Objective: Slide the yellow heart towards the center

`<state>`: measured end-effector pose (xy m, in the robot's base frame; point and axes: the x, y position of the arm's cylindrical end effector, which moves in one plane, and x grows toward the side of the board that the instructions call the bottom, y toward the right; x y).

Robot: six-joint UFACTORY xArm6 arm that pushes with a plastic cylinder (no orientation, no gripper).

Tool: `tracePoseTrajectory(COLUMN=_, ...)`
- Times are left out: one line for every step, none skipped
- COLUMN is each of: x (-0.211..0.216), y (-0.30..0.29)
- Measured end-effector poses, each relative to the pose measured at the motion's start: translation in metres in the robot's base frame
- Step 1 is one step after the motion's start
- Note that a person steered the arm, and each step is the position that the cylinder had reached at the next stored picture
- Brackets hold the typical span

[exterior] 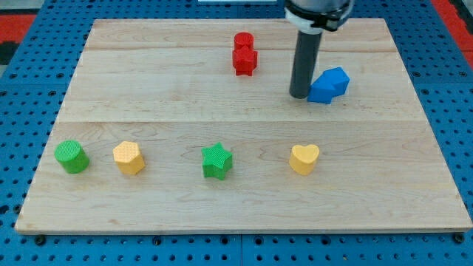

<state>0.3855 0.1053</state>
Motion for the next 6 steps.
tracePoseTrajectory(x=-0.002, y=-0.03)
tracePoseTrajectory(x=0.044, y=0.007)
tracePoseTrajectory(x=0.093, y=0.052)
tracePoseTrajectory(x=0.144, y=0.056)
tracePoseTrajectory(x=0.142, y=0.006)
tracePoseTrajectory(x=0.155, y=0.004)
